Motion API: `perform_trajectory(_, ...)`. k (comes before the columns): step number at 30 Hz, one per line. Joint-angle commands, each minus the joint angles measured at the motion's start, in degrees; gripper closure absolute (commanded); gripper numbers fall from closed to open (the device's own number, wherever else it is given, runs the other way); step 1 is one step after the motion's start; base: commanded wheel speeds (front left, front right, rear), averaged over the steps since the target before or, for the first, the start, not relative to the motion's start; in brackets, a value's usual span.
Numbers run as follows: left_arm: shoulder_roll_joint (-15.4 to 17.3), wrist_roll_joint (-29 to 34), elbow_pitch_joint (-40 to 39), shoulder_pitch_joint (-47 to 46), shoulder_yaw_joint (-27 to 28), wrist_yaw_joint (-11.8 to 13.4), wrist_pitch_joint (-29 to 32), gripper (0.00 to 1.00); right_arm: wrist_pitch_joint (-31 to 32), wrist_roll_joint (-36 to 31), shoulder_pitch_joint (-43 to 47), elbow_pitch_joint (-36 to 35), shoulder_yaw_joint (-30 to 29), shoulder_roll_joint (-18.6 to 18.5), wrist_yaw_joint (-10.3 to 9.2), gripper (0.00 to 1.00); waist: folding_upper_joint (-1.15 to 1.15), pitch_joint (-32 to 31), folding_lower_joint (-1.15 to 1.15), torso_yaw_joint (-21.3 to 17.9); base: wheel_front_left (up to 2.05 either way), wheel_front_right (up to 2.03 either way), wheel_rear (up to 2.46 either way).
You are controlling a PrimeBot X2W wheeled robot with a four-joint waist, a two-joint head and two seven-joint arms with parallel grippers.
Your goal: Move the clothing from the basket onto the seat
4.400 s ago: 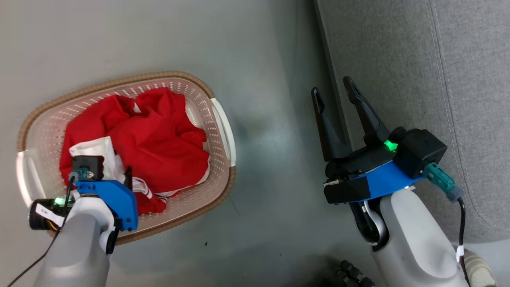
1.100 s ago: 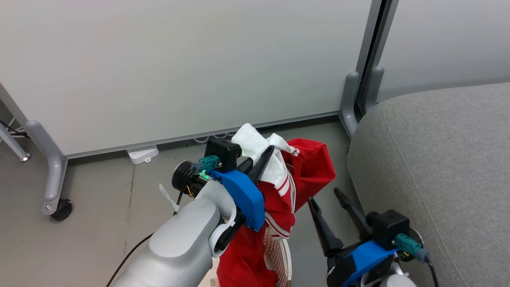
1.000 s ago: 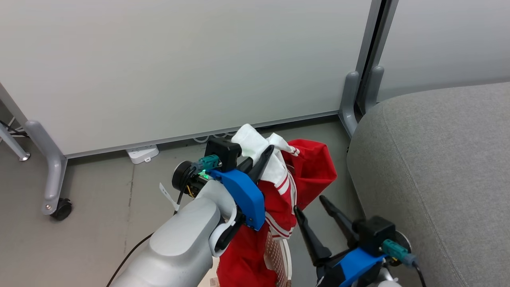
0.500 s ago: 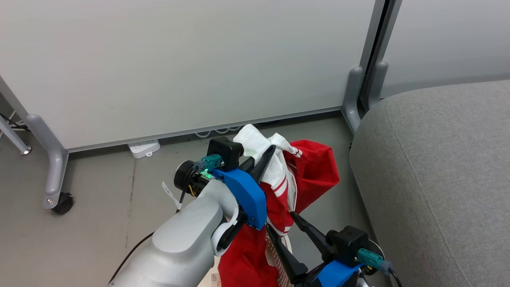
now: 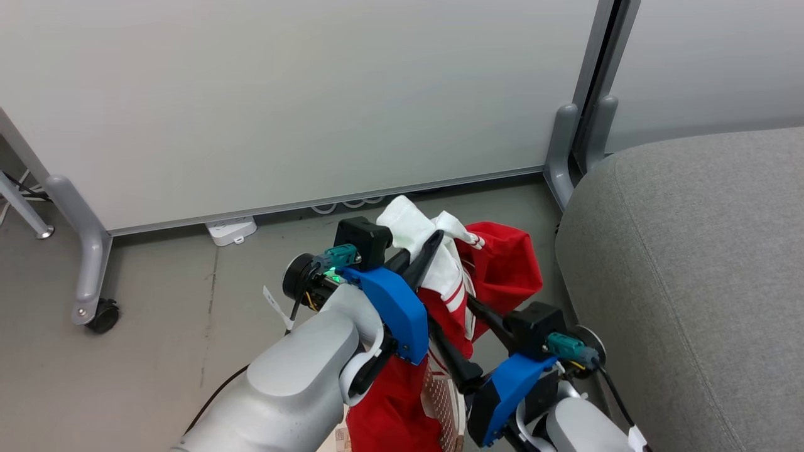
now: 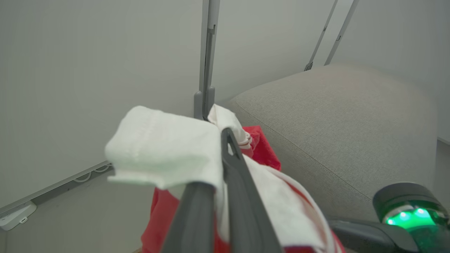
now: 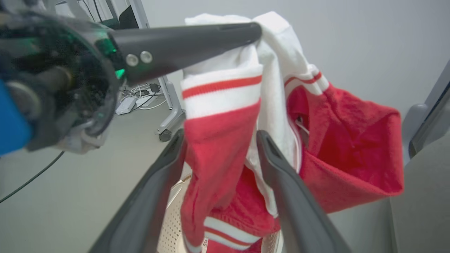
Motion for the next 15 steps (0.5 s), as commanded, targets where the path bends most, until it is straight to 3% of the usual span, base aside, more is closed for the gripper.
perform_trajectory(1, 0.16, -0.39, -0.29, -0.96, -0.44, 0.26, -0.34, 1.0, -0.56, 0.26, -1.79, 1.26, -0.03, -0.1, -0.04, 0.0, 0.0, -0.07, -0.01, 0.14, 0.0, 0.0, 0.0)
perform_trajectory(6, 0.16, -1.65, -0.56, -1.07, -2.02, 0.3, -0.63, 1.0, -1.25, 1.88, -5.18, 6.35, 0.98, -0.11, -0.04, 0.0, 0.0, -0.54, -0.01, 0.59, 0.0, 0.0, 0.0)
perform_trajectory(8, 0.16, -2.15, -0.65, -1.12, -2.72, 0.41, -0.62, 1.0, -1.71, 2.7, -6.26, 8.07, 1.49, -0.1, -0.04, 0.7, 0.0, -0.73, -0.01, 0.76, 0.0, 0.0, 0.0)
perform_trajectory(9, 0.16, -2.39, -0.67, -1.13, -3.0, 0.46, -0.65, 1.0, -1.88, 2.98, -6.75, 8.82, 1.7, -0.11, -0.04, 0.95, 0.0, -0.84, -0.01, 0.83, 0.0, 0.0, 0.0)
perform_trajectory(10, 0.16, -2.59, -0.67, -1.12, -3.22, 0.52, -0.67, 1.0, -2.17, 3.28, -7.18, 9.5, 1.96, -0.11, -0.04, 1.0, 0.0, -0.95, -0.01, 0.89, 0.0, 0.0, 0.0)
perform_trajectory(15, 0.16, -3.67, -0.42, -1.26, -4.44, 0.78, -1.01, 1.0, -3.35, 4.23, -8.3, 12.01, 2.94, -0.11, -0.04, 1.0, 0.0, -1.29, -0.01, 0.93, 0.0, 0.0, 0.0)
